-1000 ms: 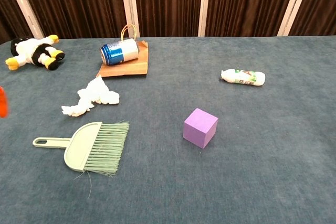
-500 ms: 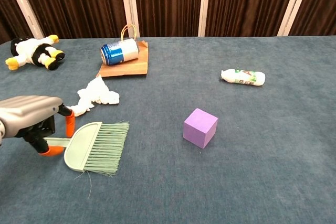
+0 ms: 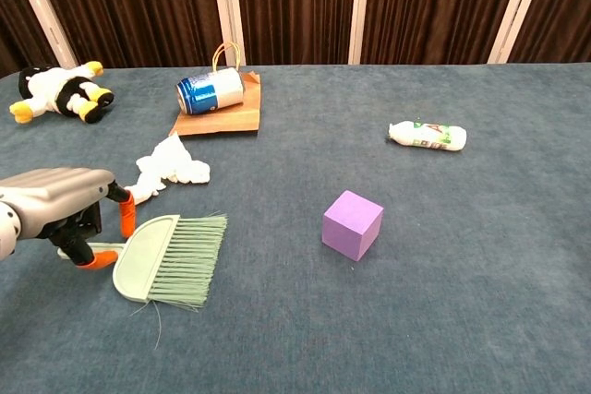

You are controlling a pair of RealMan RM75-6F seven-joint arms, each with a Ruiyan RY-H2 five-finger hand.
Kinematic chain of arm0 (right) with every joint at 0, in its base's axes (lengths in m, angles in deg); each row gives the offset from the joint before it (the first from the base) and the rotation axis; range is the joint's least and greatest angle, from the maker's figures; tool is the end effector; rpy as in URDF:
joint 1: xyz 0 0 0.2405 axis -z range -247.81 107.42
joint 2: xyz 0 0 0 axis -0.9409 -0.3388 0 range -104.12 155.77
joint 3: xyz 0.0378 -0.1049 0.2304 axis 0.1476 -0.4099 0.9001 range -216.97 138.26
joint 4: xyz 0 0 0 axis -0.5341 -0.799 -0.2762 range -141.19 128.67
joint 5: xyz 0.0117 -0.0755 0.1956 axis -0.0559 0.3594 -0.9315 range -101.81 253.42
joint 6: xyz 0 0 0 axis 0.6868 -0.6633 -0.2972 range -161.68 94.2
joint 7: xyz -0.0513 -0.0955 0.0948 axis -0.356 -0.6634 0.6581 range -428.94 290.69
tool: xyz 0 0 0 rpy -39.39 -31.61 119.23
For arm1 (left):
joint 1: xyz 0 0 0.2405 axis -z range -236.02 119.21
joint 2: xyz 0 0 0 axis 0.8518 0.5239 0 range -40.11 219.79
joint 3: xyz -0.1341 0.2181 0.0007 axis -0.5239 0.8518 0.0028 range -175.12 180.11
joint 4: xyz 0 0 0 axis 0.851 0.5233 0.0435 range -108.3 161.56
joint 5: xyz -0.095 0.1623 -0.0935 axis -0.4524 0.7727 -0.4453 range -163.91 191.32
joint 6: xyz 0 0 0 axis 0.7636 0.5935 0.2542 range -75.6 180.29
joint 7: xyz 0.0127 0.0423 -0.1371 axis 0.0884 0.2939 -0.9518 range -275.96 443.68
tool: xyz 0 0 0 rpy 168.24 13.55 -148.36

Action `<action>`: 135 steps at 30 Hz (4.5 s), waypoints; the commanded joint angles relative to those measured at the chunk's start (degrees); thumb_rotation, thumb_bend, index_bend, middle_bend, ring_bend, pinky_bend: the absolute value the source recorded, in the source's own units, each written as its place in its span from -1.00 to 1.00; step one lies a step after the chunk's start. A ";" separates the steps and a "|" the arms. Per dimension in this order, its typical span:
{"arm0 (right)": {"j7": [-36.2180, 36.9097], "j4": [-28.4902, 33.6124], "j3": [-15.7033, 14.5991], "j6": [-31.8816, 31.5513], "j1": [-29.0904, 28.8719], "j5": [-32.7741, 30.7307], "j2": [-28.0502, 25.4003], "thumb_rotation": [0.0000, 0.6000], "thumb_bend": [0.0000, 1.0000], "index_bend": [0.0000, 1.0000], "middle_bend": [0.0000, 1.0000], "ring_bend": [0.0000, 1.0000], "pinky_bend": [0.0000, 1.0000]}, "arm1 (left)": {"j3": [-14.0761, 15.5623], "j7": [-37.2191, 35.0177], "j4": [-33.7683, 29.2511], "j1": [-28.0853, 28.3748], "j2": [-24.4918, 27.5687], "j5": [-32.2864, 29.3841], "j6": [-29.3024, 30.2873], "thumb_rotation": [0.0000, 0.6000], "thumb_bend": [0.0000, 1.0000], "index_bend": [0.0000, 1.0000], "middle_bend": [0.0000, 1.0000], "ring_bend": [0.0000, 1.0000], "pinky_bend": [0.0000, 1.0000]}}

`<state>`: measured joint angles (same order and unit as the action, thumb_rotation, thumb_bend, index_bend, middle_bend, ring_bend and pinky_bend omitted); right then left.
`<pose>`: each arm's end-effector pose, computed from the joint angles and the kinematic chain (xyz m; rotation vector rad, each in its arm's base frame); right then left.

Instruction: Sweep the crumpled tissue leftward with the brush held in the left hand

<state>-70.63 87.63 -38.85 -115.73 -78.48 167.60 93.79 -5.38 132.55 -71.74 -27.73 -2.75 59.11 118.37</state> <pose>-0.2802 -0.1869 0.1177 1.5486 -0.9399 0.9947 -0.1879 0.2639 -0.0369 -1.7475 -1.0797 -0.5370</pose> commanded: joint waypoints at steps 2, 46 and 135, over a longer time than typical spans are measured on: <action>-0.01 0.02 0.00 0.16 -0.03 -0.12 -0.01 1.00 -0.31 -1.00 -1.00 -1.00 -1.00 | 0.92 -0.20 -1.32 -0.02 1.10 0.56 0.96 1.00 -0.10 -0.14 1.00 1.00 0.99; 0.06 0.41 0.01 0.17 0.03 -0.29 -0.10 1.00 -0.31 -1.00 -1.00 -1.00 -1.00 | 3.98 -4.83 1.71 0.46 1.79 1.13 3.02 1.00 0.39 0.56 1.00 1.00 0.99; 2.56 1.18 0.37 0.86 0.07 -1.82 -1.12 1.00 -0.31 -1.00 -1.00 -1.00 -1.00 | -4.96 2.35 15.19 17.46 -1.49 -15.43 4.56 1.00 0.53 0.64 1.00 1.00 1.00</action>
<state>-68.07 88.80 -38.48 -114.88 -78.41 165.78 92.67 -10.81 134.94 -56.82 -9.69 -4.72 43.92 122.65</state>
